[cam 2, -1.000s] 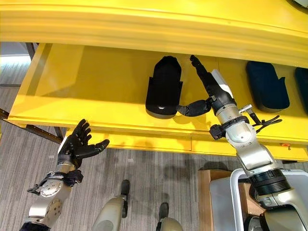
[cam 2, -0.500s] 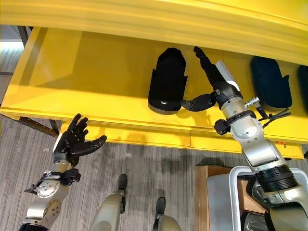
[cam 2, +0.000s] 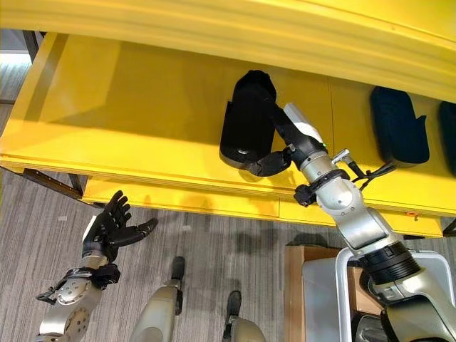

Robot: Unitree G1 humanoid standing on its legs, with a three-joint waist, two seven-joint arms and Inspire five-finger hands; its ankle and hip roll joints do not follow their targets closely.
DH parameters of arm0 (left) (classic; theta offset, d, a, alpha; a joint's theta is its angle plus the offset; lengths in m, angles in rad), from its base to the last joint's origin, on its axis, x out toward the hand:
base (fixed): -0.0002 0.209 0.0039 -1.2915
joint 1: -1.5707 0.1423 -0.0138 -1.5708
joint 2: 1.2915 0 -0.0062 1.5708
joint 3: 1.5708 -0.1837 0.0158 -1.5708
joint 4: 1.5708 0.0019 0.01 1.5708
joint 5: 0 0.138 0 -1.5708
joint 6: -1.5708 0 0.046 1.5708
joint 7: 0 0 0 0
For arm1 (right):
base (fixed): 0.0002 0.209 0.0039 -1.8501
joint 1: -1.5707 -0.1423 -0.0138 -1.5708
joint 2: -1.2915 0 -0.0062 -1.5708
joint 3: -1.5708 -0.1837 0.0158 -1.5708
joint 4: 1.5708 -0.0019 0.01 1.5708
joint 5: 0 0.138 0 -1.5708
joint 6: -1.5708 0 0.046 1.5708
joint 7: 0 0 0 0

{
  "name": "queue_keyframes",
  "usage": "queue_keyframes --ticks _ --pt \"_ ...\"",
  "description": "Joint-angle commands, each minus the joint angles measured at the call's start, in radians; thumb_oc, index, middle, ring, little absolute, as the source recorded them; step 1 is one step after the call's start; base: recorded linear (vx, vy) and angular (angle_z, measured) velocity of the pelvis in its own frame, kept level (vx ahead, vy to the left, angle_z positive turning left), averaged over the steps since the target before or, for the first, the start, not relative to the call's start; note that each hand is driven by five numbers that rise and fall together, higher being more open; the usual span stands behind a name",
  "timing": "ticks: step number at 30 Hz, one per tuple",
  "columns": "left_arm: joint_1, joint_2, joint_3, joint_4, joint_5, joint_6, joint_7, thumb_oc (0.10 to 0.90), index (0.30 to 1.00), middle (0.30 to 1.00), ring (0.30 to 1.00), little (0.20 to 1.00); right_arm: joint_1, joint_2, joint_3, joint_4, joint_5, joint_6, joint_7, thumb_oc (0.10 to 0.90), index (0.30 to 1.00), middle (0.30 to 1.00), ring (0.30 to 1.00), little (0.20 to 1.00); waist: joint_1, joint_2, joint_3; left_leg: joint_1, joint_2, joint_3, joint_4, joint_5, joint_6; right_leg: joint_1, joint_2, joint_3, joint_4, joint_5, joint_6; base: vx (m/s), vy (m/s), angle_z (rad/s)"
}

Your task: Move parts from the plastic box to the shelf.

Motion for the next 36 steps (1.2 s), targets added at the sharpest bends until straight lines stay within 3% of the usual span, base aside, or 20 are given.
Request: queue_keyframes --ticks 1,18,26,36 --pt "-0.001 0.063 0.023 -0.101 0.004 -0.069 0.004 0.900 1.000 1.000 1.000 1.000 -0.128 0.016 -0.024 -0.064 -0.021 -0.064 -0.025 0.900 1.000 1.000 1.000 1.000 0.007 -0.027 -0.062 -0.098 0.095 -0.051 0.130 -0.078 -0.054 0.083 -0.090 -0.056 0.019 -0.070 0.035 -0.04 -0.004 0.01" --pt "-0.023 0.085 0.016 -0.108 -0.005 -0.084 0.028 0.900 1.000 1.000 1.000 1.000 -0.261 0.066 0.054 0.032 -0.068 -0.045 -0.071 0.900 1.000 1.000 1.000 1.000 0.034 0.010 0.043 -0.143 0.089 -0.086 0.202 -0.099 -0.051 -0.020 -0.069 -0.054 0.195 -0.145 0.006 -0.05 0.002 0.03" --pt "-0.015 0.089 0.025 -0.111 -0.006 -0.087 0.049 0.900 1.000 1.000 1.000 1.000 -0.330 -0.009 0.043 0.049 -0.160 -0.031 -0.121 0.900 1.000 1.000 1.000 1.000 0.048 0.049 0.088 -0.205 0.067 -0.111 0.243 -0.103 -0.043 -0.106 -0.081 -0.064 0.305 -0.188 -0.009 -0.02 -0.002 0.09" --pt "-0.009 0.093 0.021 -0.111 -0.015 -0.089 0.049 0.900 1.000 1.000 1.000 1.000 -0.373 -0.095 0.034 0.037 -0.231 -0.023 -0.143 0.900 1.000 1.000 1.000 1.000 0.044 0.074 0.111 -0.232 0.063 -0.105 0.268 -0.116 -0.040 -0.155 -0.091 -0.057 0.357 -0.215 -0.018 0.01 -0.003 0.03"
